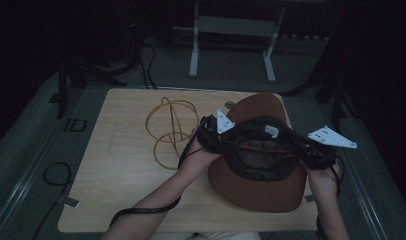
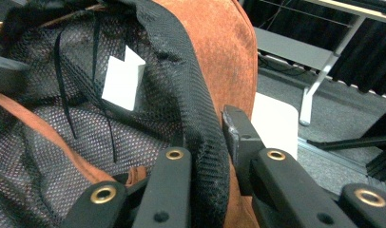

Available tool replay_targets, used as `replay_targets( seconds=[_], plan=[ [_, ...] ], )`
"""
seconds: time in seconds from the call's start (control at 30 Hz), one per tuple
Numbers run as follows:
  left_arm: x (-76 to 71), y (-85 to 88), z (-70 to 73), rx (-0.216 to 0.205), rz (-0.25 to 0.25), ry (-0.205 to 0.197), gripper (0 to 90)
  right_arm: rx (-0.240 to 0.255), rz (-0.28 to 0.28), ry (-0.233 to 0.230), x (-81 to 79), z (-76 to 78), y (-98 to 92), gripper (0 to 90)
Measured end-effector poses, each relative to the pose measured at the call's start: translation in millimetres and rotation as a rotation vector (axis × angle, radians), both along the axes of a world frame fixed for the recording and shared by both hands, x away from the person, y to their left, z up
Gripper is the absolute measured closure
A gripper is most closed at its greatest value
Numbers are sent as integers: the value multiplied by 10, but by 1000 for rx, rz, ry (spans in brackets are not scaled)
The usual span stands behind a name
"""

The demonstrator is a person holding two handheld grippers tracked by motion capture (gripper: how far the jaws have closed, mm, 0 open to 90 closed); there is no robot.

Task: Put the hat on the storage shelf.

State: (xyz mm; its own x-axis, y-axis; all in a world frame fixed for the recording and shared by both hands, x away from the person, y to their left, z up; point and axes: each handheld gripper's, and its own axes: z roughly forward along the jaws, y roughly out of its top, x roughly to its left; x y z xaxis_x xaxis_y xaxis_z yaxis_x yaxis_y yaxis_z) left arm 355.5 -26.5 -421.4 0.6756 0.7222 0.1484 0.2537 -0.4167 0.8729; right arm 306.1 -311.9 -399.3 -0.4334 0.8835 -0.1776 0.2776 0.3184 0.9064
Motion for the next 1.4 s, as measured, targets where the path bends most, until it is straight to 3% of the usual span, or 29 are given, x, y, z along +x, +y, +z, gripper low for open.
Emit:
replay_targets(
  seconds=[0.1, 0.2, 0.3, 0.47, 0.57, 0.73, 0.9, 1.1, 1.27, 1.4],
  plan=[
    [69, -46, -45, 23, 21, 34, 144, 1, 13, -1, -19, -4, 46, 810],
    [126, -104, -100, 62, 22, 38, 157, 12, 29, 2, -31, -9, 85, 810],
    [157, -135, -155, 118, 38, 5, 348, 8, 33, 1, -42, -14, 120, 810],
    [191, -179, -207, 148, 20, 9, 759, 1, 43, 18, -53, -71, 172, 810],
    [197, -189, -222, 155, 14, 12, 851, 13, 38, 28, -49, -122, 164, 803],
    [190, -171, -186, 159, 3, 15, 866, 12, 35, 31, -101, -179, 153, 788],
    [151, -194, -73, 155, 16, -43, 870, 12, 20, 8, -200, -204, 148, 754],
    [35, -195, 52, 165, 8, -118, 871, 52, 18, -28, -363, -148, 85, 613],
    [-20, -182, 101, 146, -1, -140, 871, 73, 61, -34, -484, -79, 32, 500],
    [-39, -131, 141, 121, 22, -176, 871, 88, 118, -49, -642, 4, -7, 402]
  ],
)
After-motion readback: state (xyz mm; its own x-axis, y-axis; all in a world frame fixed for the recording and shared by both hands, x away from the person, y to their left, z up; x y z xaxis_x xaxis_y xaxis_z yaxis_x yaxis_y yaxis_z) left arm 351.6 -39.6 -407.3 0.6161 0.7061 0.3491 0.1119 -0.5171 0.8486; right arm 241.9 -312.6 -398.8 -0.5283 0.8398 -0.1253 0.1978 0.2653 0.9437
